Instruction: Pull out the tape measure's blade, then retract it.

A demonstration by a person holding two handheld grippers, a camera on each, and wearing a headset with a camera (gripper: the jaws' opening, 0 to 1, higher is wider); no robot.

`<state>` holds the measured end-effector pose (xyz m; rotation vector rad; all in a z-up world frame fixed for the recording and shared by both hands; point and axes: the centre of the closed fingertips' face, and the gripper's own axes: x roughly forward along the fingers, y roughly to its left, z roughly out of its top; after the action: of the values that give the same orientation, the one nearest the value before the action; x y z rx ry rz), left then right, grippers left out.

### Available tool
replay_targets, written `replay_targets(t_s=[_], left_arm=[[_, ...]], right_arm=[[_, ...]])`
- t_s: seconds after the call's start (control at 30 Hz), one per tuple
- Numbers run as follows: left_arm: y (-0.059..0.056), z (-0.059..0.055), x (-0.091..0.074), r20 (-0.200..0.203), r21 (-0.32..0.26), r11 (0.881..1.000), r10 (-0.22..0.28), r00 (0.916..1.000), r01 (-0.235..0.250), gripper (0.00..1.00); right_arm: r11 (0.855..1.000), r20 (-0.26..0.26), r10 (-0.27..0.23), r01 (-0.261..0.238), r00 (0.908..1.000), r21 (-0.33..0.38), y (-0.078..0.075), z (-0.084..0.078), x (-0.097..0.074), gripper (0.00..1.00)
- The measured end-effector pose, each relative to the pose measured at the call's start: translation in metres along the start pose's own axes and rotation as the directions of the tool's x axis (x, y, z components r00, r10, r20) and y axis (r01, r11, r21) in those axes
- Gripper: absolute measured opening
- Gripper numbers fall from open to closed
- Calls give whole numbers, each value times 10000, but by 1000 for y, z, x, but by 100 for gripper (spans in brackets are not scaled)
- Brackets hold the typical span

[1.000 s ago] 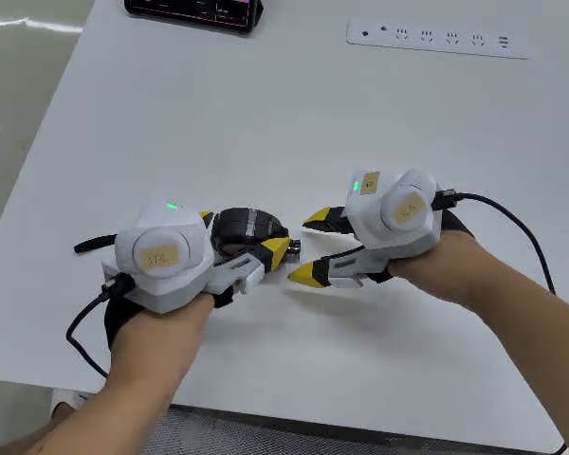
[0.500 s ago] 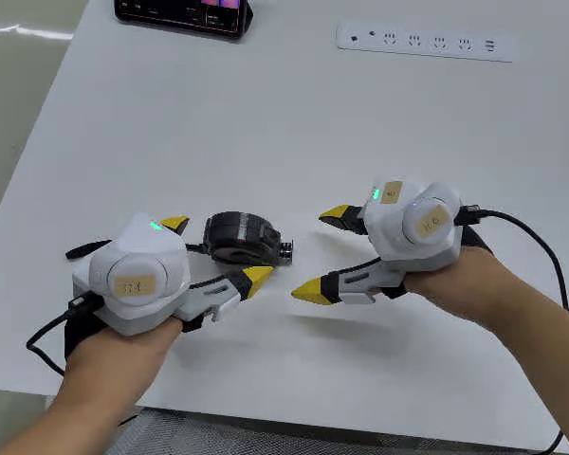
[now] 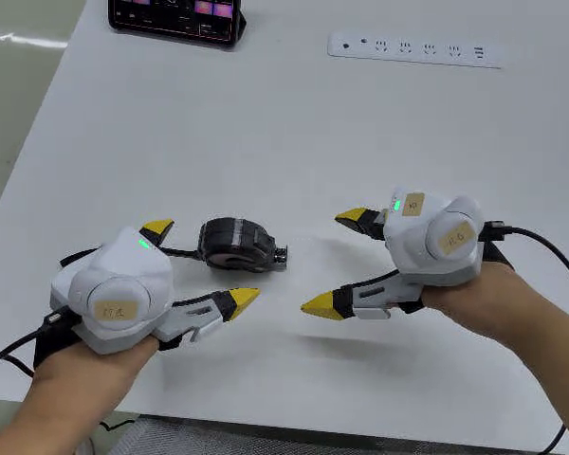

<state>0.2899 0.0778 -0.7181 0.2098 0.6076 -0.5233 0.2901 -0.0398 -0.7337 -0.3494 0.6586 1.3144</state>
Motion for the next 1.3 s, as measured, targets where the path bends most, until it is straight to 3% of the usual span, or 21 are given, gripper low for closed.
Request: replay_targets(t_s=[0.87,1.17,1.3], left_arm=[[-9,-10,-20,-285,357,9954,-881,9957,891,99],[-9,-14,-27,-466,417,9936,-1034,9936,1053,99],[-8,-15,-31,-397,161,9932,-1144,9926,1151,99]], right_arm=[[9974,-57,-579,581,9983,434,5,-20,-44,86],[9952,173,-879,871,9960,446,9,-24,-56,90],[9943,150,-939,930,9955,527,12,-27,-62,91]])
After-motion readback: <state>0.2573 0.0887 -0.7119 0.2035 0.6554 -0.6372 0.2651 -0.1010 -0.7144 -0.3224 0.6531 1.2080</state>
